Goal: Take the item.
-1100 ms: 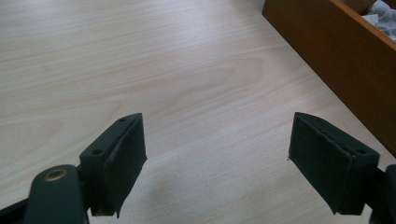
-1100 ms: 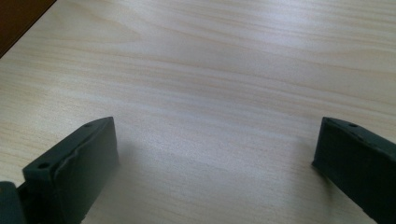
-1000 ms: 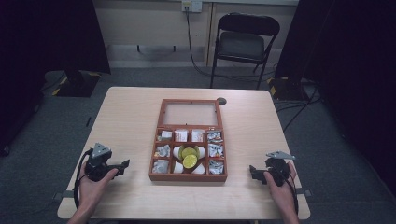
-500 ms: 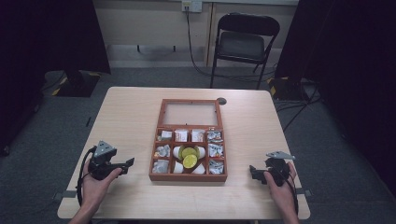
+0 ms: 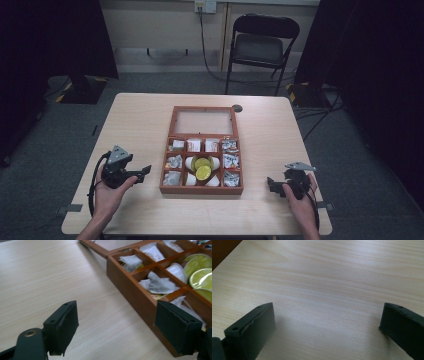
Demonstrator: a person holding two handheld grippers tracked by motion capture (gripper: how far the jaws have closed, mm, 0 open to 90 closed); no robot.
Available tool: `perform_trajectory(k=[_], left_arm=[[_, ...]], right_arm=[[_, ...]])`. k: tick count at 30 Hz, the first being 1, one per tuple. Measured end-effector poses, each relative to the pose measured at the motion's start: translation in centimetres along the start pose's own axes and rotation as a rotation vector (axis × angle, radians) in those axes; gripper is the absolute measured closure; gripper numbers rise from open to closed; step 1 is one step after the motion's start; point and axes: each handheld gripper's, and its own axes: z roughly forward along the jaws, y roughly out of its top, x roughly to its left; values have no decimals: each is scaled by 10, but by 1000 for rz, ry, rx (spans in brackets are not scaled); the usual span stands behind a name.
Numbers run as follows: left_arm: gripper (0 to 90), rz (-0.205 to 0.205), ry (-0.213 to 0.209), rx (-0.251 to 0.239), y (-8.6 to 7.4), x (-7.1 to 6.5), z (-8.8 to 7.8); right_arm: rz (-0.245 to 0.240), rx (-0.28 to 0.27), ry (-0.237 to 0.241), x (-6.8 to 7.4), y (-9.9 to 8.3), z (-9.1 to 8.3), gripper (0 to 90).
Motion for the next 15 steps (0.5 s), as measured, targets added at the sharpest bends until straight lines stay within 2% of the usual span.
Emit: perform_trajectory(k=[1,3,4,6,11,15], left_arm=[[190,0,0,0,0,0,0],[192,32,-3,-10,5,-7,0],[194,56,13,-7,9,-12,2],[195,74,15,-7,11,-16,5],[207,67,-16,-11,18,-22,8],[216,63,-36,-35,25,-26,11]], right_arm=[[0,0,0,0,0,0,0],[0,0,0,0,0,0,0],[0,0,0,0,0,0,0],[0,0,0,0,0,0,0],[0,0,0,0,0,0,0],[0,0,0,0,0,0,0]])
